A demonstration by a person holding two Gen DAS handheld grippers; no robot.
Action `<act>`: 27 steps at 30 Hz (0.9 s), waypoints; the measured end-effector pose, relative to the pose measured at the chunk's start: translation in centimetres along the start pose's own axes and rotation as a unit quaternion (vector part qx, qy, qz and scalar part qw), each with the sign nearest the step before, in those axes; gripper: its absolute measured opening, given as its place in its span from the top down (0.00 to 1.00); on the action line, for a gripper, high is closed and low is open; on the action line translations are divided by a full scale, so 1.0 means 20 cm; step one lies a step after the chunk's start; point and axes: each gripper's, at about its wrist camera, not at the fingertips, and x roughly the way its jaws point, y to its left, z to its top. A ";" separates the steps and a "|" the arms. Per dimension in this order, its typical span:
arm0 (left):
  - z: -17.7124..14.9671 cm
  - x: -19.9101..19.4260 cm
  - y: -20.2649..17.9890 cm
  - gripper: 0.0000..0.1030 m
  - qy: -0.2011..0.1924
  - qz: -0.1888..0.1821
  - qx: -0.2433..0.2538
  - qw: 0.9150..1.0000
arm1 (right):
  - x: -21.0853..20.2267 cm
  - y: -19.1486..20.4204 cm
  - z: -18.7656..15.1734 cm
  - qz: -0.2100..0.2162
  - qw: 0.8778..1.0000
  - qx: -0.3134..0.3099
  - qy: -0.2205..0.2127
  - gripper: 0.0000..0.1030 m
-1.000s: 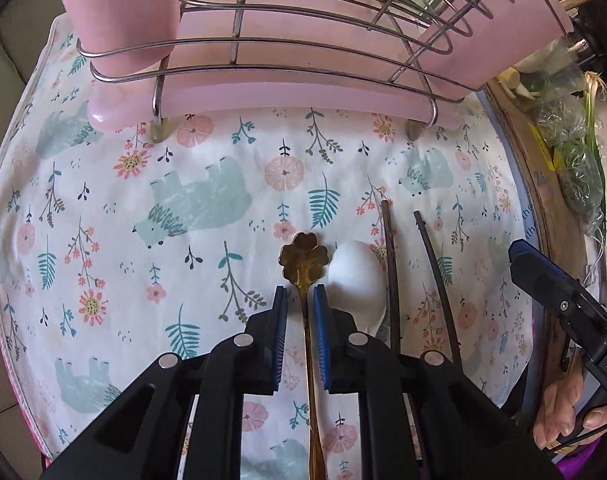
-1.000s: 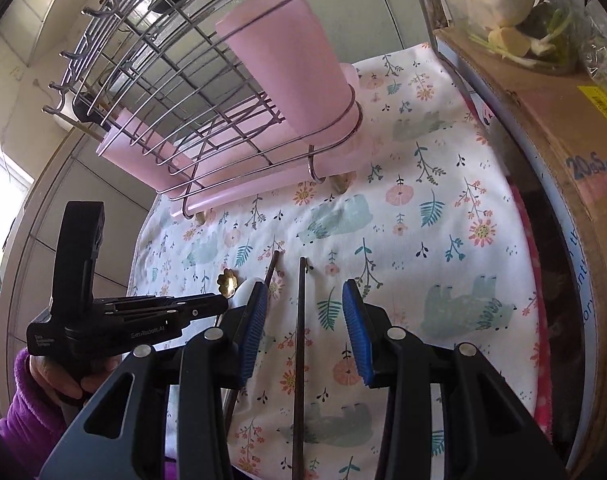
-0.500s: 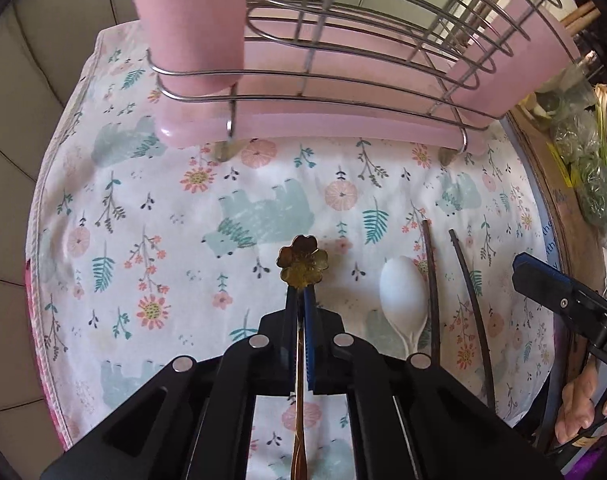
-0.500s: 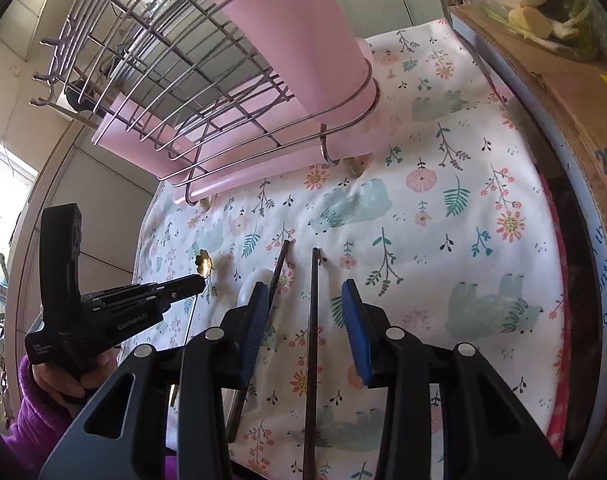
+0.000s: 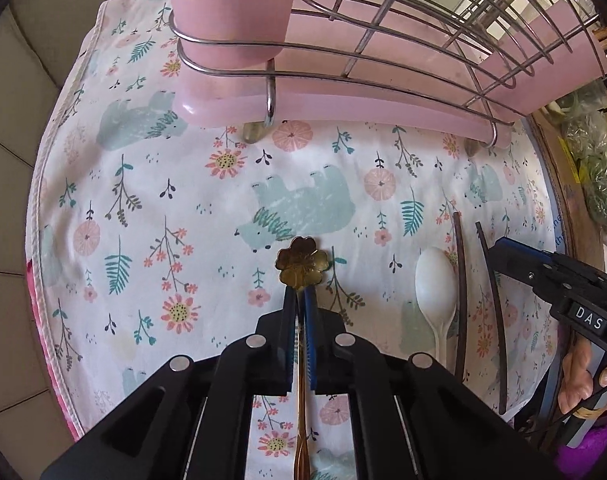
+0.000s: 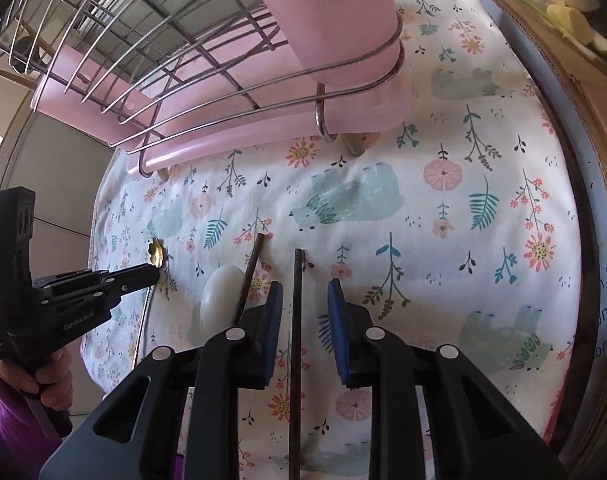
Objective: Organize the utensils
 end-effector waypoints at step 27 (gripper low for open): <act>-0.23 -0.44 0.21 0.97 -0.208 -0.060 -0.021 0.976 | -0.40 -0.03 -0.14 0.035 0.982 -0.010 -0.188 0.95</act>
